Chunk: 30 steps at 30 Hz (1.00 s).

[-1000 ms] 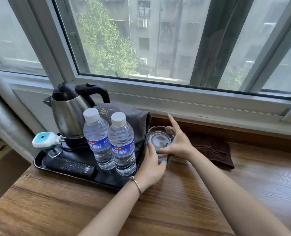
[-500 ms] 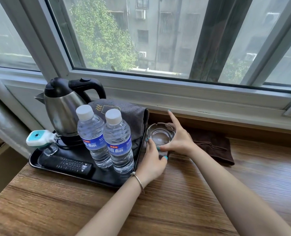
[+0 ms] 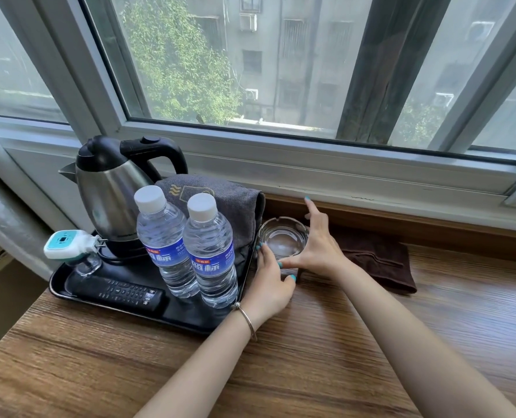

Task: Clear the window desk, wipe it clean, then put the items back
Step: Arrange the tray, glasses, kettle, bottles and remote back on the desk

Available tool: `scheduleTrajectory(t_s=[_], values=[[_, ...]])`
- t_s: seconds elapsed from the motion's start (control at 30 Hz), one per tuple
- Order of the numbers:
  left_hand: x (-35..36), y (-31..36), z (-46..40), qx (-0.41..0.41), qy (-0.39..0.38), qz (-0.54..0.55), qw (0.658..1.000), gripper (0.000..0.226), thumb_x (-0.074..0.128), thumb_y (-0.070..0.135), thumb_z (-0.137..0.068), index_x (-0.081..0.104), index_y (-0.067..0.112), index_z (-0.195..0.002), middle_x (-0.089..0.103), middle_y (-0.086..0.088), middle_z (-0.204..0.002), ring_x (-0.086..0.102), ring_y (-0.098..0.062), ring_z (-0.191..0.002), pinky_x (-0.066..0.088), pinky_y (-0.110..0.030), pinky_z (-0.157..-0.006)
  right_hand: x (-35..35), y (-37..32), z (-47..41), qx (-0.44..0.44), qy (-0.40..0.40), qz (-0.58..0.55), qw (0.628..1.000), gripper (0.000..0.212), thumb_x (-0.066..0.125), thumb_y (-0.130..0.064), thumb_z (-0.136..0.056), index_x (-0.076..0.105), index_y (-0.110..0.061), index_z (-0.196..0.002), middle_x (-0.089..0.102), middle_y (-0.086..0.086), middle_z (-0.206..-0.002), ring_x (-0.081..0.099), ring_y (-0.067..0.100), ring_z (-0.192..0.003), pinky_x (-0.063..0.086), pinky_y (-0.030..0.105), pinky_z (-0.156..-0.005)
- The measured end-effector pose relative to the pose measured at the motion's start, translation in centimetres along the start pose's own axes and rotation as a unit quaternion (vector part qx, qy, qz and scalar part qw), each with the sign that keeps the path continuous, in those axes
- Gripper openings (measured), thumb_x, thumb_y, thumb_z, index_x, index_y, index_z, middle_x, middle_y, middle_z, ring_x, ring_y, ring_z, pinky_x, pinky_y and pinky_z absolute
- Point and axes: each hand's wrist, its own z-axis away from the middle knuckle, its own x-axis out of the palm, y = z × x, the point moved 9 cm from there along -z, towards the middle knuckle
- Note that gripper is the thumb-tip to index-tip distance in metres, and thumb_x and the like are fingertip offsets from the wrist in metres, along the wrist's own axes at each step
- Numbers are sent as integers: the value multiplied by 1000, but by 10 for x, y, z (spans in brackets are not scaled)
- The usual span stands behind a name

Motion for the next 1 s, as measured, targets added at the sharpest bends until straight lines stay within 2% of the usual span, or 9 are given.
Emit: scheduleTrajectory(t_s=[0.17,0.37,0.47,0.57,0.67,0.73,0.83,0.9,1.0], values=[[2,2,-2,-3,-5,-3,1000,88,51,17,-95,-18,1,-148,-19,-16,-158,-15,-21,-147,-2,-24,-115,1,4,-3,1,-9,-19,1000,150,88,-62,-36,-7,-46,-150,37,-2,-124,46,9,-109,42,29,-90],[-7,11,-1,22,41,-47,998,88,52,18,-94,-14,2,-149,-18,-15,-159,-14,-27,-147,-3,-29,-116,4,3,4,-8,-26,-2,1000,148,94,-51,-49,-12,-41,-153,33,1,-141,40,12,-131,44,38,-101],[-10,17,-1,50,61,-79,994,88,52,19,-93,-13,4,-150,-19,-13,-158,-15,-29,-146,-3,-32,-117,-2,4,15,-35,-26,25,999,141,94,-44,-56,-7,-37,-155,30,2,-148,32,12,-141,38,35,-110],[-4,31,3,101,64,-118,986,87,52,17,-93,-11,5,-150,-20,-13,-158,-19,-28,-146,-8,-34,-116,-18,9,30,-48,-14,35,998,135,91,-48,-57,0,-39,-155,29,-4,-153,29,9,-143,31,34,-115],[9,46,9,163,58,-145,974,85,50,16,-92,-9,20,-153,-19,2,-159,-20,-24,-145,-9,-37,-117,-40,22,46,-46,0,67,997,118,85,-53,-65,10,-39,-156,28,-10,-157,25,11,-145,14,42,-123],[19,54,9,196,41,-182,963,84,48,14,-90,-5,33,-153,-16,9,-160,-21,-22,-145,-8,-37,-116,-56,37,57,-29,18,94,995,99,80,-48,-75,21,-39,-154,30,-10,-157,26,9,-145,8,45,-122],[37,68,-1,238,18,-296,925,72,48,20,-93,10,32,-153,-3,5,-162,-13,-25,-147,0,-41,-118,-82,62,74,4,67,111,992,65,74,-37,-86,46,-34,-145,40,-4,-153,34,14,-143,15,47,-121],[48,76,-11,256,5,-351,901,64,48,26,-96,17,27,-153,8,2,-162,-5,-25,-148,3,-41,-119,-99,80,87,22,105,126,986,50,72,-31,-89,58,-30,-137,47,-1,-149,41,19,-139,24,40,-118],[69,86,-25,272,-12,-410,871,61,45,32,-99,18,22,-153,13,-1,-161,-1,-24,-149,5,-40,-121,-111,101,100,47,89,158,982,50,73,-37,-87,59,-34,-135,45,-4,-151,38,18,-141,26,31,-115]])
